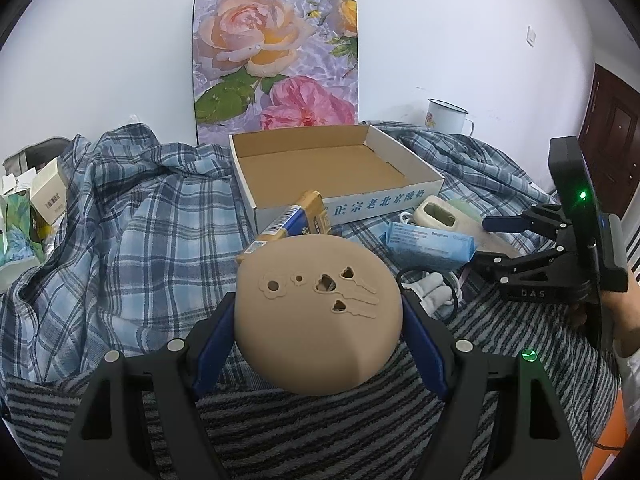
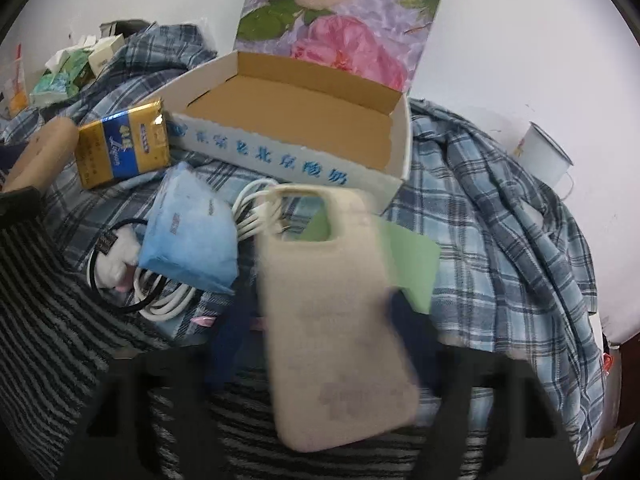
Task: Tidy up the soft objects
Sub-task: 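Lift the tan squishy with the left tool while the right tool lifts the phone case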
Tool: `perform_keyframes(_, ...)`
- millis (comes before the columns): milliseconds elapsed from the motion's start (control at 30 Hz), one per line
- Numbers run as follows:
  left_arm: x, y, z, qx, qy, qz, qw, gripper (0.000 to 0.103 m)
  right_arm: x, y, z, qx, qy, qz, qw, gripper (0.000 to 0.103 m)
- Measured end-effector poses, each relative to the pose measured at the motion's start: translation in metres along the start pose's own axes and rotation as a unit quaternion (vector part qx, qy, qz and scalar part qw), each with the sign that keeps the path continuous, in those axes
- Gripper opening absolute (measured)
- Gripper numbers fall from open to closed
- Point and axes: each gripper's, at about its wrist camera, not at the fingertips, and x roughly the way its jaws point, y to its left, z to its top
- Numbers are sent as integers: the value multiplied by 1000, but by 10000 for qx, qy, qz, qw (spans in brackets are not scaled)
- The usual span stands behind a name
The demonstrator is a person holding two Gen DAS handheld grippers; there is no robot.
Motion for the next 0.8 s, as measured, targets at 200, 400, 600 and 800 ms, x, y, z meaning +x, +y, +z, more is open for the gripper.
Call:
perform_keyframes(200,1,1,0,-25,6,10,10000,80,-3,-4,-2,97,-42,137,9998,60)
perform_keyframes(400,-1,0,-1,-28,9,16,10000,80,-4,-8,3,-13,-32,364,9993,60)
perform_keyframes(600,-1,0,-2,-32,27,18,10000,80,3,-14,8,-447,-26,528,9976,96)
perform_keyframes(800,1,0,-4,-76,80,-11,9999,80,19,-25,9,-167,239,813,9963,82)
